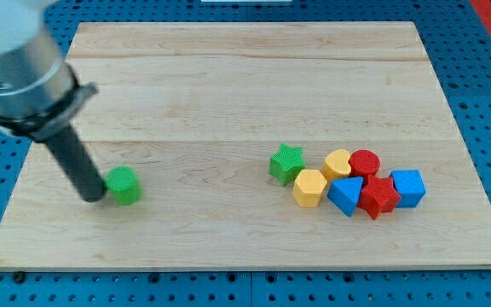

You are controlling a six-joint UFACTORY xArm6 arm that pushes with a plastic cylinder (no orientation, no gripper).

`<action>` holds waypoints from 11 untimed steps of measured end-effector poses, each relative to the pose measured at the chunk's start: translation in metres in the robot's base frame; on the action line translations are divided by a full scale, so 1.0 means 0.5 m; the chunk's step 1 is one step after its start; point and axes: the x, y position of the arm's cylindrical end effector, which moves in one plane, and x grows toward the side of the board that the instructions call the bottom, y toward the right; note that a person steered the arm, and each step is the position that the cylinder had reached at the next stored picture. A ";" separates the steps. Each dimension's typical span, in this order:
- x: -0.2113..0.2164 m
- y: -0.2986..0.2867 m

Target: Push the green circle into the group of blocks

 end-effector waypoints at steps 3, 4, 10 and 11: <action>0.003 -0.018; -0.030 0.139; -0.132 0.369; -0.131 0.381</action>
